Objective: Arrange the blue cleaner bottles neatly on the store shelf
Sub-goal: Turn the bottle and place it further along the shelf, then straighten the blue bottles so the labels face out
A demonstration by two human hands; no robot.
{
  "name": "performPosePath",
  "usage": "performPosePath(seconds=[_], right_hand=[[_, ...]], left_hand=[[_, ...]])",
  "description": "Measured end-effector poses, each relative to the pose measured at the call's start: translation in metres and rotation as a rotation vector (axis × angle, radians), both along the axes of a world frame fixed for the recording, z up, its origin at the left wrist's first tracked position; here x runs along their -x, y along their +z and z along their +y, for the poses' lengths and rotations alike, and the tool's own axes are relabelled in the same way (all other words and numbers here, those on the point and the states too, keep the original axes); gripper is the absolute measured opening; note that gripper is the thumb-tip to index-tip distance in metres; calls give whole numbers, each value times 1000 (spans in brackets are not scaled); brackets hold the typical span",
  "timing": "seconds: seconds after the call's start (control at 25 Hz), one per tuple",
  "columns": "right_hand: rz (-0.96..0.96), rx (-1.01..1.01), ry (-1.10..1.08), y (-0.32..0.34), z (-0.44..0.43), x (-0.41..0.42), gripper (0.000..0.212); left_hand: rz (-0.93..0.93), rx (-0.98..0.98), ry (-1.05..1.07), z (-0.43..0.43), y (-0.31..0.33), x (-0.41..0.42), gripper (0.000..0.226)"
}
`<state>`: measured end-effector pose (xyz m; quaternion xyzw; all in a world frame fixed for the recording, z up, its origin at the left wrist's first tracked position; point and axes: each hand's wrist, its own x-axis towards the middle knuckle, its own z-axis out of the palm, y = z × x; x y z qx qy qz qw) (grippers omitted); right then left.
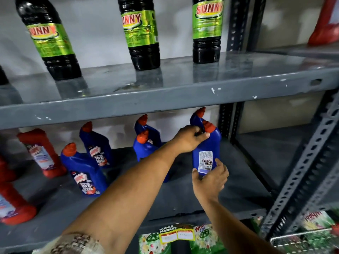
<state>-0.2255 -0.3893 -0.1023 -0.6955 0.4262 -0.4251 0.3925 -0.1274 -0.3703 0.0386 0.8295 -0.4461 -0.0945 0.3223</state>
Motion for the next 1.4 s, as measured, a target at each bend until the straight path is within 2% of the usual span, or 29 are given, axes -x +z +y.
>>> performPosePath(seconds=[0.24, 0.32, 0.44, 0.56, 0.68, 0.84, 1.2, 1.32, 1.4], right_hand=[[-102, -20, 198, 0, -5, -1, 96], [-126, -48, 251, 1, -7, -1, 94], [-71, -23, 230, 2, -17, 1, 82], [-28, 27, 345, -3, -35, 9, 67], [-84, -86, 462, -11, -50, 21, 51], [-52, -18, 536, -14, -71, 26, 32], [-70, -161, 573, -12, -92, 28, 49], [-136, -249, 545, -13, -95, 27, 58], [-224, -340, 463, -10, -96, 24, 57]], left_hand=[[44, -79, -35, -1, 4, -7, 43], [129, -72, -48, 1, 3, -8, 42], [279, 8, -72, 4, 0, -7, 34], [294, 93, -5, 7, -4, -11, 23], [345, 176, 97, 9, -13, -16, 40], [426, 288, 124, 5, -27, -6, 51], [420, 330, 201, 4, -35, 14, 47], [576, 436, 223, 11, -55, 20, 47], [714, 431, 247, 17, -79, 26, 41]])
